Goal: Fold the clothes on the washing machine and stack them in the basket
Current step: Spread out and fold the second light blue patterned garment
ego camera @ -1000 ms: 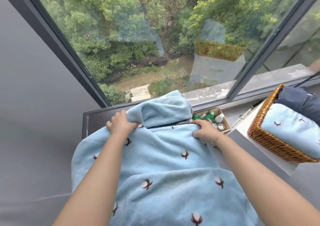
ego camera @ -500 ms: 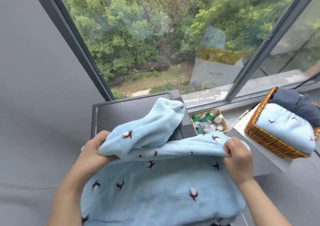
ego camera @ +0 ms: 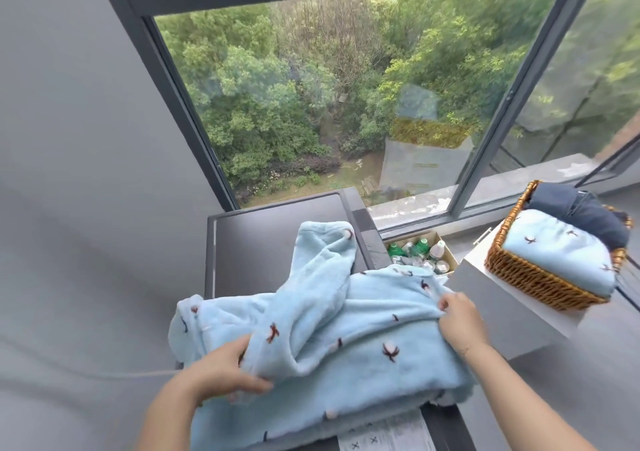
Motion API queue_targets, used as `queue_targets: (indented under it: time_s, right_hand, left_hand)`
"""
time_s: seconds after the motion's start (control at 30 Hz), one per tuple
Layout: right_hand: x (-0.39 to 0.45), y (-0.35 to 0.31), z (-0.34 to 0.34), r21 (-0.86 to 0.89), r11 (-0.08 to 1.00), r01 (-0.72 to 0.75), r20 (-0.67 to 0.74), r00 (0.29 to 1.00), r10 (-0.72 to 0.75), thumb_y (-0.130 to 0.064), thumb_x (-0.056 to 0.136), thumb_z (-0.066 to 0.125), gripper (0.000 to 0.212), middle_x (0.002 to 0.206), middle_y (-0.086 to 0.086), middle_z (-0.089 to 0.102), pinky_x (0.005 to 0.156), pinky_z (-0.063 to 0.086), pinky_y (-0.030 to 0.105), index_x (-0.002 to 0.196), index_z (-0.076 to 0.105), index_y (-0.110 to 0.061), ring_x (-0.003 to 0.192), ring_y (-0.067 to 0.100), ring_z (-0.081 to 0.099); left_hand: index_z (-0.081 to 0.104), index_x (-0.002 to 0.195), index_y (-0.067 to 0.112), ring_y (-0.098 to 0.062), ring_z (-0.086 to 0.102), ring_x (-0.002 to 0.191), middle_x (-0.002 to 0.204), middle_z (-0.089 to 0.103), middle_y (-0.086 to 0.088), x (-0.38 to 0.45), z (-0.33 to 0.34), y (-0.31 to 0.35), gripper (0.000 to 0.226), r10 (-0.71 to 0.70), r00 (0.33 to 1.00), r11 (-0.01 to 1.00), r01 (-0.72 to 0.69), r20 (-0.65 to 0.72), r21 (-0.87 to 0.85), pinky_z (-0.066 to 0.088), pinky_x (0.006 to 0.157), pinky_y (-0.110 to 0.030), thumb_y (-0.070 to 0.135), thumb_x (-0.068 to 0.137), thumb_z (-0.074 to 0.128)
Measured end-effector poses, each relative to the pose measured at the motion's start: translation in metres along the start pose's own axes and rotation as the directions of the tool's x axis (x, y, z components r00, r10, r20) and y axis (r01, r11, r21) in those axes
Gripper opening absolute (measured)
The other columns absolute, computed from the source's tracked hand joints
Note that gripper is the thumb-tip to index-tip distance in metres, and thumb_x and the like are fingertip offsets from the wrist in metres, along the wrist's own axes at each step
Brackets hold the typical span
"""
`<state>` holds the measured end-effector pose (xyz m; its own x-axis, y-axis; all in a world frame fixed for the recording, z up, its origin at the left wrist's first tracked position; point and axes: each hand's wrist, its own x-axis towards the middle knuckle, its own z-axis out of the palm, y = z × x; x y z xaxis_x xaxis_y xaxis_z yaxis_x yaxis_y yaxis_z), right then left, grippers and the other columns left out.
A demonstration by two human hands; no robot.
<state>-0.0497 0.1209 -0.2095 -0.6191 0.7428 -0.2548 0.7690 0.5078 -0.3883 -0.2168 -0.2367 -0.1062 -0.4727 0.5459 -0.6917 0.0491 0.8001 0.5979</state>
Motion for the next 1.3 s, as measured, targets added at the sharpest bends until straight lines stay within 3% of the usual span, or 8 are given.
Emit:
queue_targets:
  time_s: [0.23,0.33,0.47,0.6,0.77,0.9,1.03,1.3]
  right_hand:
    - [-0.005,-0.103,-0.019,0.774,0.582,-0.25,0.242,0.966,0.094,0.006,0.088,0.044,0.021,0.083,0.019,0.064,0.05,0.053,0.025,0.08,0.062,0.0,0.059,0.022,0.06]
    - [0.003,-0.145,-0.004,0.726,0.458,-0.512,0.541,0.837,0.078,-0.014,0.093,0.052,0.016,0.082,0.02,0.066,0.06,0.057,0.031,0.089,0.056,0.0,0.071,0.028,0.065]
    - [0.017,-0.176,0.004,0.635,0.294,-0.715,0.738,0.673,0.044,-0.019,0.086,0.063,0.022,0.091,0.012,0.066,0.071,0.053,0.036,0.101,0.059,-0.004,0.083,0.025,0.062]
    - [0.019,-0.197,0.009,0.547,0.137,-0.826,0.837,0.539,-0.094,-0.018,0.067,0.08,0.054,0.115,0.011,0.067,0.089,0.049,0.046,0.118,0.064,-0.009,0.11,0.028,0.061]
    - [0.02,-0.188,0.004,0.791,-0.218,-0.572,0.491,0.806,-0.332,-0.022,0.032,0.091,0.068,0.079,0.014,0.07,0.071,0.058,0.035,0.091,0.066,0.0,0.076,0.027,0.07]
    - [0.023,-0.163,-0.019,0.795,-0.44,-0.416,0.278,0.896,-0.346,-0.018,0.03,0.087,0.068,0.081,0.01,0.069,0.07,0.059,0.033,0.094,0.065,-0.005,0.078,0.024,0.07]
    - [0.01,-0.149,-0.045,0.809,-0.489,-0.326,0.172,0.927,-0.334,-0.012,0.038,0.082,0.068,0.098,0.01,0.07,0.08,0.058,0.042,0.103,0.066,-0.008,0.092,0.028,0.069]
    - [-0.04,-0.116,-0.091,0.909,-0.358,-0.215,0.11,0.95,-0.293,-0.04,0.101,0.028,0.053,0.106,0.011,0.07,0.09,0.053,0.04,0.111,0.07,-0.009,0.099,0.023,0.068]
  left_hand:
    - [0.065,0.111,0.031,-0.006,0.058,0.108,0.114,0.066,0.008,-0.005,-0.014,-0.026,0.066,0.069,0.995,0.992,-0.076,-0.075,-0.102,0.042,0.073,-0.007,-0.006,0.06,0.046]
    - [0.06,0.11,0.041,-0.009,0.035,0.127,0.134,0.048,0.015,0.007,-0.032,-0.042,0.079,0.046,0.896,0.999,-0.052,-0.442,-0.002,0.032,0.101,-0.019,-0.02,0.067,0.034]
    - [0.03,0.138,0.058,-0.018,-0.011,0.147,0.159,-0.009,0.015,0.028,-0.05,-0.071,0.099,-0.152,0.96,0.953,0.205,-0.234,0.223,0.027,0.114,-0.048,-0.008,0.067,0.053]
    - [0.06,0.091,0.052,-0.013,0.006,0.147,0.157,0.021,0.014,0.037,-0.041,-0.079,0.028,0.149,0.853,0.933,0.046,-0.5,0.357,0.007,0.117,-0.043,0.028,0.077,0.068]
    - [0.054,0.066,0.02,-0.002,0.056,0.081,0.068,0.057,0.006,0.011,-0.048,-0.087,0.062,-0.042,0.903,0.955,0.162,-0.429,0.247,0.027,0.086,-0.025,0.077,0.051,0.036]
    - [0.05,0.076,0.027,-0.01,0.053,0.103,0.089,0.056,0.011,0.0,-0.047,-0.079,0.022,-0.172,0.926,0.883,0.296,-0.335,0.365,0.033,0.102,-0.035,0.044,0.078,0.063]
    - [0.04,0.13,0.03,-0.009,0.004,0.146,0.144,0.027,0.018,0.002,-0.034,-0.05,0.067,-0.047,0.983,0.94,0.104,-0.18,0.325,-0.002,0.118,-0.049,0.038,0.075,0.077]
    - [0.046,0.062,0.022,-0.008,0.043,0.06,0.064,0.046,0.009,0.001,-0.006,-0.023,0.042,0.107,0.954,0.979,-0.15,-0.28,-0.136,0.031,0.062,-0.026,0.054,0.074,0.07]
